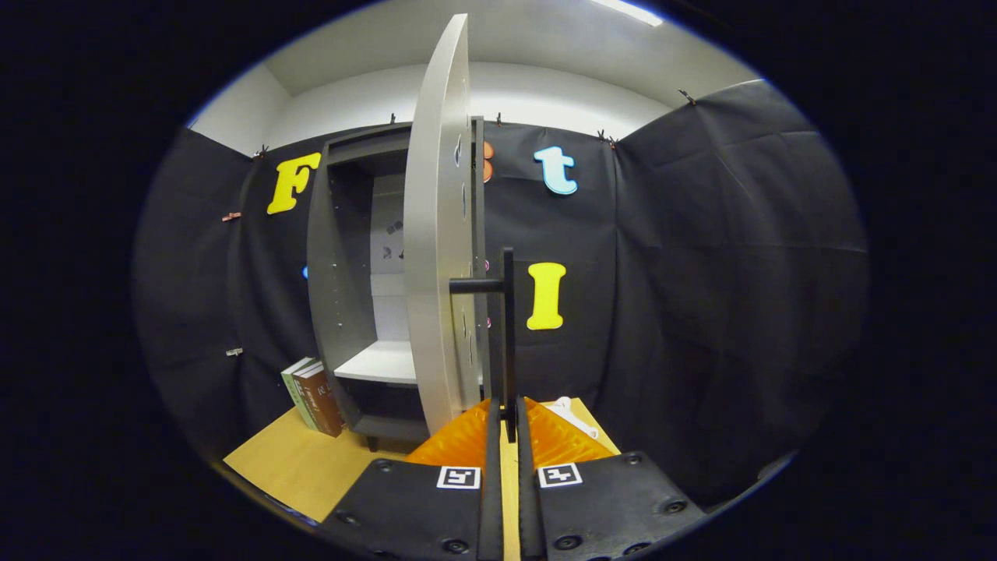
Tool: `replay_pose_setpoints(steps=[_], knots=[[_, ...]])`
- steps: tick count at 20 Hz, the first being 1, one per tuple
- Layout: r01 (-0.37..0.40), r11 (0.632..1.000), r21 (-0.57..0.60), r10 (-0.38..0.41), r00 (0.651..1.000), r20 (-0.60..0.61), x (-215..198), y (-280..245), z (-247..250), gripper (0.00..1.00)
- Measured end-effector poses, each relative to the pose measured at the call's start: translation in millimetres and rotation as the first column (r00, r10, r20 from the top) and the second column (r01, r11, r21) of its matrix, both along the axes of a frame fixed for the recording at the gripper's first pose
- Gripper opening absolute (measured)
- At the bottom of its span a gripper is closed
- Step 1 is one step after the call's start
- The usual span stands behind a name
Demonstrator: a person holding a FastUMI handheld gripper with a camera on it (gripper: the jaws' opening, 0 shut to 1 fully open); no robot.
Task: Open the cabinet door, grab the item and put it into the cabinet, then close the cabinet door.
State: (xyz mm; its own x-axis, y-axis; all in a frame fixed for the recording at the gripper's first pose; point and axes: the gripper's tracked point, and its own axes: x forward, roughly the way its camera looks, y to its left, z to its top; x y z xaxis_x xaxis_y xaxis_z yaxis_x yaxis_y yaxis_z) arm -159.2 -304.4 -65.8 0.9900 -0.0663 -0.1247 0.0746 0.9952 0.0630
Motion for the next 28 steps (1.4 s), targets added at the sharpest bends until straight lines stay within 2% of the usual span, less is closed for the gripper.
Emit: replay_pose_setpoints(steps=[2, 4, 7, 11, 13, 18, 22, 26, 28], knots=[[0.012, 1.0, 0.018, -0.012, 1.0, -0.021, -7, -6, -8, 0.12], [0.037, 0.999, 0.012, -0.036, 0.999, -0.03, -17, -8, -11, 0.17], [0.07, 0.997, -0.014, -0.071, 0.996, -0.061, -37, -3, -25, 0.14], [0.091, 0.996, -0.012, -0.092, 0.982, -0.163, -54, 15, -59, 0.13], [0.088, 0.996, -0.005, -0.087, 0.965, -0.249, -59, 31, -94, 0.13], [0.041, 0.998, 0.045, -0.017, 0.895, -0.446, -64, 87, -174, 0.13], [-0.025, 0.999, 0.048, 0.049, 0.802, -0.595, -60, 149, -247, 0.13], [-0.033, 0.997, 0.071, 0.074, 0.699, -0.711, -48, 195, -313, 0.13], [-0.04, 0.996, 0.084, 0.089, 0.664, -0.742, -40, 215, -336, 0.13]])
